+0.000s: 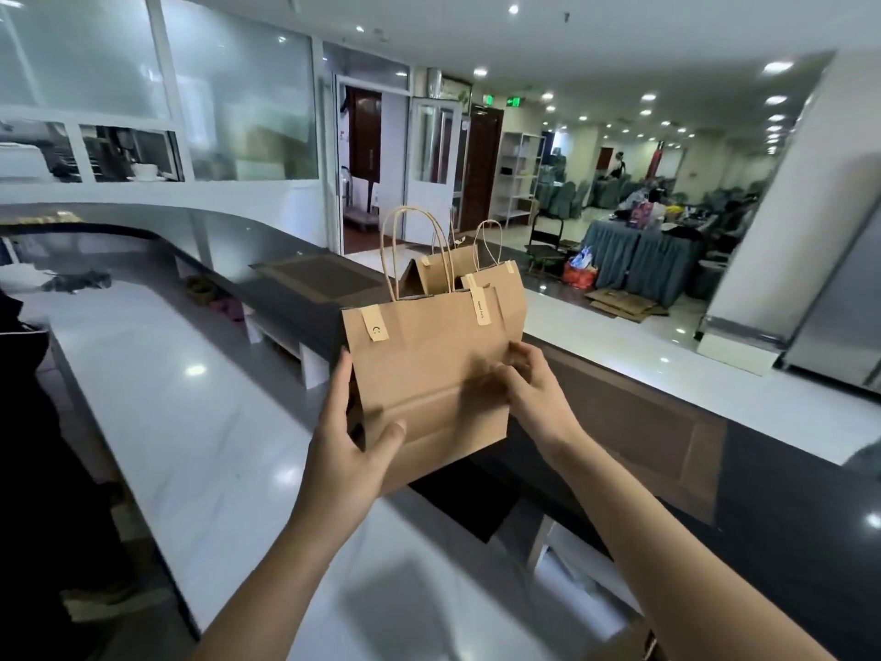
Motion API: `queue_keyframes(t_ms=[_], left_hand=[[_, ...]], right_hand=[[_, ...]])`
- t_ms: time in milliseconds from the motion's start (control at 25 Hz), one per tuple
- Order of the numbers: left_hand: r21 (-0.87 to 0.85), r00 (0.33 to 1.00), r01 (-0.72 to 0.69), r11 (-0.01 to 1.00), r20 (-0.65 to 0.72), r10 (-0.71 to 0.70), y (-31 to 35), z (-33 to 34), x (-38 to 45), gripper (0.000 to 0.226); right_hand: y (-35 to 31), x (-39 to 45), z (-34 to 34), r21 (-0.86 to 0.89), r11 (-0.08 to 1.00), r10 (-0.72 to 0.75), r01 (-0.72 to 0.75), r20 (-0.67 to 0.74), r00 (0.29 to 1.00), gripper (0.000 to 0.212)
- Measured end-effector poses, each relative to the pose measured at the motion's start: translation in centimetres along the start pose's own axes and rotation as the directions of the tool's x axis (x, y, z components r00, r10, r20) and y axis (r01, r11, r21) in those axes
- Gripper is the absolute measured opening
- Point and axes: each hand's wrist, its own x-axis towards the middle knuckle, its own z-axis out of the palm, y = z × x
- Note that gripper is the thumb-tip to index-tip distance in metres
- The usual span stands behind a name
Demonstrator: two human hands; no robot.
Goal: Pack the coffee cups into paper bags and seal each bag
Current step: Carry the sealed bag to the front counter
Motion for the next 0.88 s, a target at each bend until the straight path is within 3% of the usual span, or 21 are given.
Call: queue_keyframes(t_ms=[440, 880], left_hand=[[-0.032, 0.984, -0.047, 0.998, 0.169, 0.051, -4.9, 6.8, 7.4, 0.078], [0.026, 0.933, -0.066, 0.997, 0.355, 0.053, -8.7, 13.6, 10.7, 0.081]], right_hand=[[2.6, 9.0, -3.7, -0.047, 0.992, 0.101, -0.114, -0.22, 0.97, 0.045], [7.1, 15.2, -6.7, -0.068, 0.964, 0.222, -0.257, -0.327, 0.919, 0.05]])
